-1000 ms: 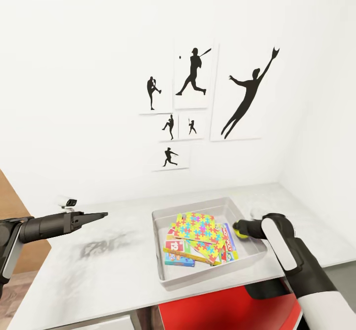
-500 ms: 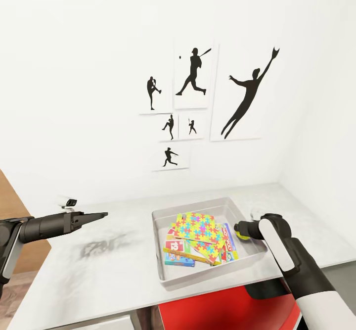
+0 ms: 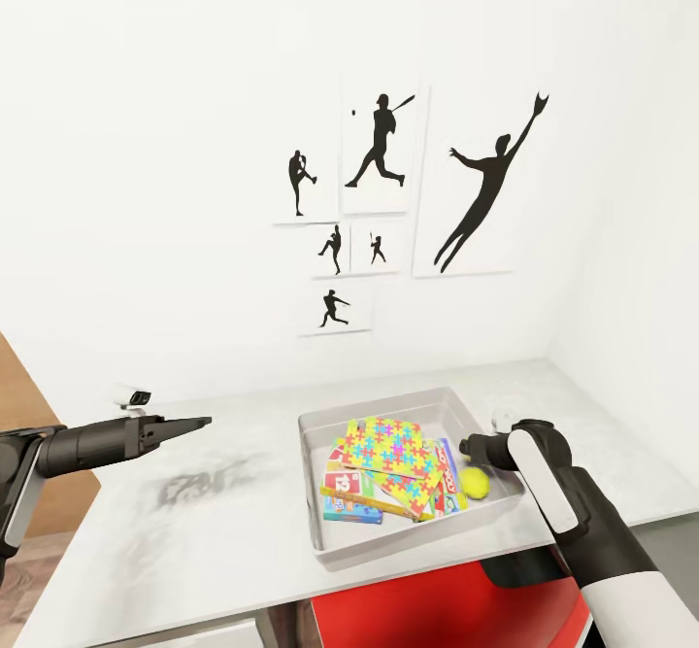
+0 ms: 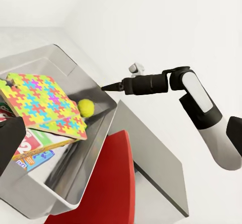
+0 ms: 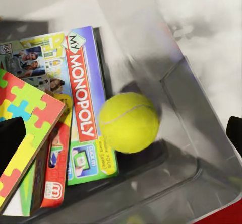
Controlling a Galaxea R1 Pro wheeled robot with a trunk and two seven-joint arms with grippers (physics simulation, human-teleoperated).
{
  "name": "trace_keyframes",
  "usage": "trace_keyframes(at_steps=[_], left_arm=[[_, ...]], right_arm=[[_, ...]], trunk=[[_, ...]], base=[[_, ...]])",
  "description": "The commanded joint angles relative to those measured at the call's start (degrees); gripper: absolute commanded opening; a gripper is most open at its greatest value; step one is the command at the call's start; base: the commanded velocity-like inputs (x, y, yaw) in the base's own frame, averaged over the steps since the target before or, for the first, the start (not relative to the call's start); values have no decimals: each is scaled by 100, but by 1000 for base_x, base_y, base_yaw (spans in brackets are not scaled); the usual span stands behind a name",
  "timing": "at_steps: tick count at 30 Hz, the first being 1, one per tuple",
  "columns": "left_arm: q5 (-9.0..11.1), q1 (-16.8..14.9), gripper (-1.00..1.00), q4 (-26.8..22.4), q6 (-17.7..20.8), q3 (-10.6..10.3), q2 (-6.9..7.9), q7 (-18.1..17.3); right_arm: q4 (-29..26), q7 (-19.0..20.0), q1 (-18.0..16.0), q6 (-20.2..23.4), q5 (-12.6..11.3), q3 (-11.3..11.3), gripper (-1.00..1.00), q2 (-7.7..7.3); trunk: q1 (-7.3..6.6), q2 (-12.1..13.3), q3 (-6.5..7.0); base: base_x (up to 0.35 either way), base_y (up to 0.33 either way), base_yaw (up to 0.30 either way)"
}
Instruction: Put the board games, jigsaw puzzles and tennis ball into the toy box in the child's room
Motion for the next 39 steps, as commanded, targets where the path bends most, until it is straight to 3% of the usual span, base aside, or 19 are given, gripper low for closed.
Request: trace_keyframes(at_steps=[1, 14, 20, 24, 25, 26, 28, 31, 32, 34, 35, 37, 39], left_arm=[[-4, -5, 100, -1, 61, -1, 2, -24], [-7, -5, 100, 7, 61, -1, 1, -24], [-5, -5, 100, 8, 61, -1, 9, -24], [-4, -5, 100, 8, 61, -1, 12, -24], [-4, -5, 100, 8, 61, -1, 14, -24], [-4, -5, 100, 8, 61, -1, 15, -24], [-4, -5, 100, 8, 61, -1, 18, -24], [-3, -5, 100, 8, 61, 5, 19, -24], [-3, -5, 100, 8, 61, 8, 19, -24], [-3, -5, 100, 8, 61, 14, 22, -24], [-3, -5, 100, 8, 61, 15, 23, -24], [-3, -5, 100, 8, 61, 16, 21, -24], [-3, -5, 100, 8, 61, 13, 20, -24]], right_arm=[[-5, -60, -7, 11, -55, 14, 100, -6], [-74, -41, 3, 11, -90, -16, 100, -36], [-561, 11, 91, 11, -177, -79, 100, -91], [-1131, 161, 184, 11, -697, -223, 100, -114], [-1261, 258, 277, 11, -1097, -314, 100, -120], [-1287, 295, 311, 11, -1245, -356, 100, -122], [-1353, 480, 468, 11, -1836, -596, 100, -126], [-1386, 922, 729, 11, -2404, -966, 100, -116], [-1389, 1052, 795, 11, -2474, -1030, 100, -111], [-1398, 1878, 1105, 4, -2653, -1282, 100, -84], [-1399, 2058, 1152, -6, -2668, -1317, 100, -79], [-1401, 2849, 1290, -40, -2691, -1413, 100, -70], [-1402, 3187, 1339, -48, -2693, -1438, 100, -73]], trunk=[[4, -13, -13], [4, -13, -13], [4, -13, -13], [4, -13, -13], [4, -13, -13], [4, -13, -13], [4, -13, -13], [4, -13, -13], [4, -13, -13], [4, -13, -13], [4, -13, -13], [4, -13, -13], [4, -13, -13]], base=[[0, 0, 0], [0, 0, 0], [0, 0, 0], [0, 0, 0], [0, 0, 0], [0, 0, 0], [0, 0, 0], [0, 0, 0], [0, 0, 0], [0, 0, 0], [0, 0, 0], [0, 0, 0], [0, 0, 0]])
